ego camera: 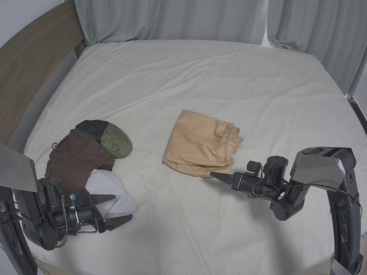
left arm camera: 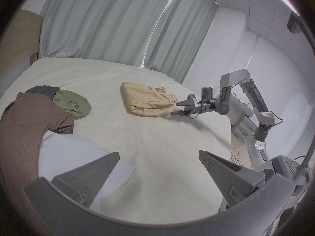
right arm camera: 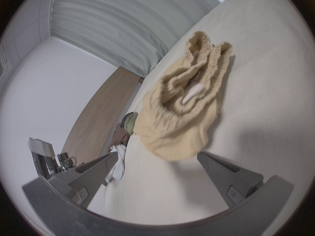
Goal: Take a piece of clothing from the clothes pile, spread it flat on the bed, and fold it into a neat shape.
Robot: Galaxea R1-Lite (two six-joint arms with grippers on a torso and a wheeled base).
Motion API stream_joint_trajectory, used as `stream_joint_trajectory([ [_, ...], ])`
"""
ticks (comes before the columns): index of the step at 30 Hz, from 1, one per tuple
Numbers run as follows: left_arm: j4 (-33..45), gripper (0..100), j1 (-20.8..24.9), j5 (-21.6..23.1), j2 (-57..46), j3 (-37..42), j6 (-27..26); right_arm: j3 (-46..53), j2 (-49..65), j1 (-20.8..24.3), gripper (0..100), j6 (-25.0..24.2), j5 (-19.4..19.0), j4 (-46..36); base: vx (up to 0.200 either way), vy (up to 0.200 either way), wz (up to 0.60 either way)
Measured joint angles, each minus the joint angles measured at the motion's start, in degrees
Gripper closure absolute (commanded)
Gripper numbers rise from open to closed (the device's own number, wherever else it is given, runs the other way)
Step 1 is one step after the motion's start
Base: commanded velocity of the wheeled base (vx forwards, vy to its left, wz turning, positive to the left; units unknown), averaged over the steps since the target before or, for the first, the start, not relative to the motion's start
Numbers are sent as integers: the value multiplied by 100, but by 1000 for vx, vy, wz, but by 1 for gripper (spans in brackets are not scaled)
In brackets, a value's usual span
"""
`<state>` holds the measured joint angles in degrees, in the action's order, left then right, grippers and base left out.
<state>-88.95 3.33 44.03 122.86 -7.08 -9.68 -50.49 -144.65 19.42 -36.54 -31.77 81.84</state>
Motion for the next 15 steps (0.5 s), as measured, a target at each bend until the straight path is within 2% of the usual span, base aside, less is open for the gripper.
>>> stream_joint_trajectory([
  [4, -2, 0, 0, 0, -1, -7, 0, 496, 491, 238, 0, 30, -22, -22, 0, 0, 0],
  [8, -2, 0, 0, 0, -6, -11, 0, 573, 975, 453, 0, -197, -37, -51, 0, 0, 0],
  [15, -2, 0, 2, 0, -9, -16, 0, -375, 1362, 491, 0, -563, -33, -567, 0, 0, 0],
])
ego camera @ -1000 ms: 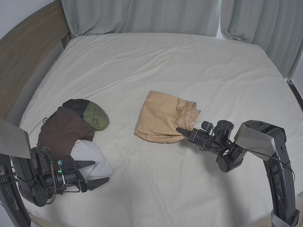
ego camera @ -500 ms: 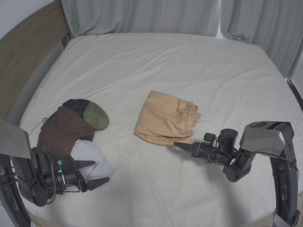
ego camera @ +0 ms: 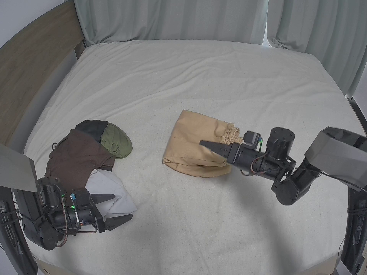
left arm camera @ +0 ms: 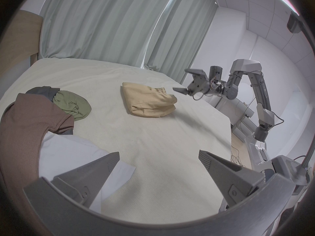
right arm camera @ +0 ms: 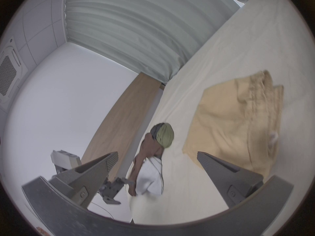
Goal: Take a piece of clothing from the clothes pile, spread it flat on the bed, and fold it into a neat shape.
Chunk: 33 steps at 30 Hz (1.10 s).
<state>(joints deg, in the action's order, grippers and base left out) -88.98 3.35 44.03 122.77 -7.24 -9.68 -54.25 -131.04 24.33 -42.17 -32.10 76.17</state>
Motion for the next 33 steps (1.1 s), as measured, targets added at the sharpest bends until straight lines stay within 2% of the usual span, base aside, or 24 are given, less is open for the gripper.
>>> stream_joint_trajectory([
  [7, 0, 0, 4, 2, 11, 2, 0, -1245, -364, -243, 0, -77, 38, -577, 0, 0, 0],
  [14, 0, 0, 9, 0, 35, 2, 0, -1808, -1100, -457, 0, 243, 134, -913, 0, 0, 0],
  [21, 0, 0, 12, 9, 49, 0, 0, -1926, -1580, -636, 0, 396, 330, -837, 0, 0, 0],
  [26, 0, 0, 80, 226, 24, 44, -15, -1832, -1624, -623, 0, 394, 455, -634, 0, 0, 0],
  [33, 0, 0, 157, 536, -325, 30, 27, -1347, -946, -562, 0, 547, 506, -589, 0, 0, 0],
])
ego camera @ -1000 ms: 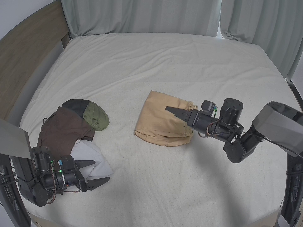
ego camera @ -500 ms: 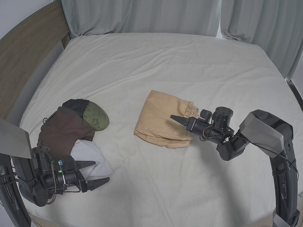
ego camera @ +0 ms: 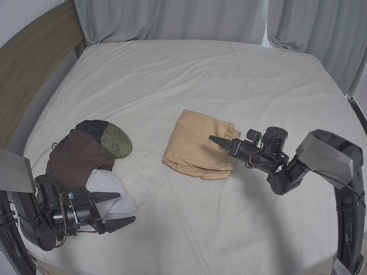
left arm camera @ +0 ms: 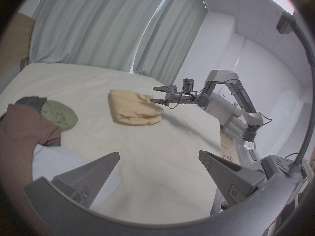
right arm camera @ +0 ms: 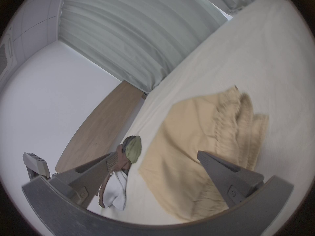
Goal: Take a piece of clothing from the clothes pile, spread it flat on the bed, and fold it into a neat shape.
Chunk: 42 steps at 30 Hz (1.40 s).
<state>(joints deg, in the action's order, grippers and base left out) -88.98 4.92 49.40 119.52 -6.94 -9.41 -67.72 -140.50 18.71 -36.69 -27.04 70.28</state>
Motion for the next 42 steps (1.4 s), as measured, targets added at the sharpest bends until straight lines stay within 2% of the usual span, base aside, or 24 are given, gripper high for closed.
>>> stream_joint_trajectory([
  [4, 0, 0, 141, 288, -373, -17, 24, 499, 811, -15, 0, 572, 118, -234, 0, 0, 0],
  [8, 0, 0, 422, 518, -844, -22, 55, 1174, 1892, -100, 0, 1326, 433, -642, 0, 0, 0],
  [14, 96, 0, 920, 611, -1545, 149, 139, 2197, 3527, -229, 0, 2044, 736, -1117, 0, 0, 0],
  [19, 323, 0, 1226, 371, -2230, 269, 279, 2914, 4898, -446, 0, 2438, 855, -1596, 0, 0, 0],
  [23, 679, 0, 1375, -88, -2872, 346, 441, 3443, 6101, -642, 0, 2660, 928, -2128, 0, 0, 0],
  [27, 1240, 0, 1420, -449, -3551, 400, 605, 3922, 7225, -794, 0, 2803, 985, -2734, 0, 0, 0],
  [32, 2383, 0, 1335, -846, -4662, 462, 797, 4501, 8668, -1001, 0, 2944, 1130, -3684, 0, 0, 0],
  [42, 5053, 0, 731, -1590, -7333, 538, 1080, 5394, 10864, -1340, 0, 3229, 1688, -5077, 0, 0, 0],
])
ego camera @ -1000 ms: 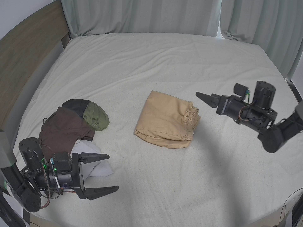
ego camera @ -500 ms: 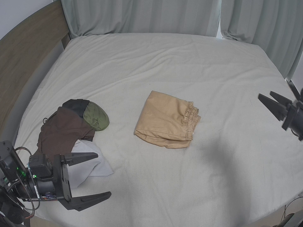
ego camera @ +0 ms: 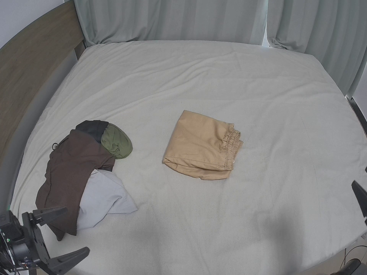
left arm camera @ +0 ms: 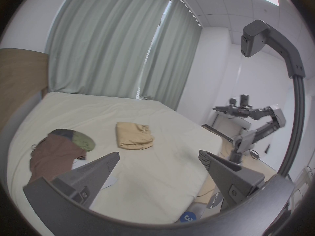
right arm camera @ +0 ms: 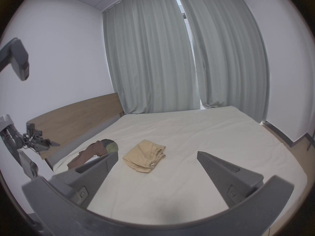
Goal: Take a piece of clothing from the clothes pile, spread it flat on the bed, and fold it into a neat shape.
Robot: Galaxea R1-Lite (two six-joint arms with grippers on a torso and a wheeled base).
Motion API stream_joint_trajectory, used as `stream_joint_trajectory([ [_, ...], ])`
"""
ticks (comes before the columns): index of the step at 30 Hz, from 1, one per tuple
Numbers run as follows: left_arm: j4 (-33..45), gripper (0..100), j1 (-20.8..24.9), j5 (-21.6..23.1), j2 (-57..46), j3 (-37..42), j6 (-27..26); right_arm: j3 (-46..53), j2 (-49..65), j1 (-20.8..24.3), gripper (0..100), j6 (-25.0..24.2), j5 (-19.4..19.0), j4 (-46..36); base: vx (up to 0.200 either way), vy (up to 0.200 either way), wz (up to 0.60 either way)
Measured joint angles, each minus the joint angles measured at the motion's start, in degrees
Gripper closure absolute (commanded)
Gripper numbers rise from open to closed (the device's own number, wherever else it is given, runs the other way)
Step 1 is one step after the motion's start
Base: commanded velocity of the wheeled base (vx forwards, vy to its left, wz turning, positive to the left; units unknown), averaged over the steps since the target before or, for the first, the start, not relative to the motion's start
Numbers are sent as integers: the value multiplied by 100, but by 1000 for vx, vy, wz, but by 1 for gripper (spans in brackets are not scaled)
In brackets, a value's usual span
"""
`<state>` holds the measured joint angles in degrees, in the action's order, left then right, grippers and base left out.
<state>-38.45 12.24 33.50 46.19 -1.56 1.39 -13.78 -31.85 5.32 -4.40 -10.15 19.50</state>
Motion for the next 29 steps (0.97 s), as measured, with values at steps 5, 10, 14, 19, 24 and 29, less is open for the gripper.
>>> stream_joint_trajectory([
  [5, 1269, 0, -371, -758, -1408, 41, 39, 402, 918, -155, 0, 126, 302, -667, 0, 0, 0],
  [10, 2737, 0, -740, -2213, -2765, 57, -5, 796, 1791, -306, 0, 263, 581, -1295, 0, 0, 0],
  [14, 3618, 0, -968, -3206, -3554, 60, -82, 1045, 2339, -402, 0, 361, 738, -1636, 0, 0, 0],
  [19, 3813, 0, -1169, -3382, -4162, 57, -132, 1232, 2809, -499, 0, 551, 833, -1946, 0, 0, 0],
  [24, 3827, 0, -1240, -3360, -4408, 55, -137, 1268, 3012, -539, 0, 519, 835, -1977, 0, 0, 0],
  [29, 3834, 0, -1253, -3357, -4503, 55, -128, 1274, 3089, -542, 0, 480, 839, -1975, 0, 0, 0],
])
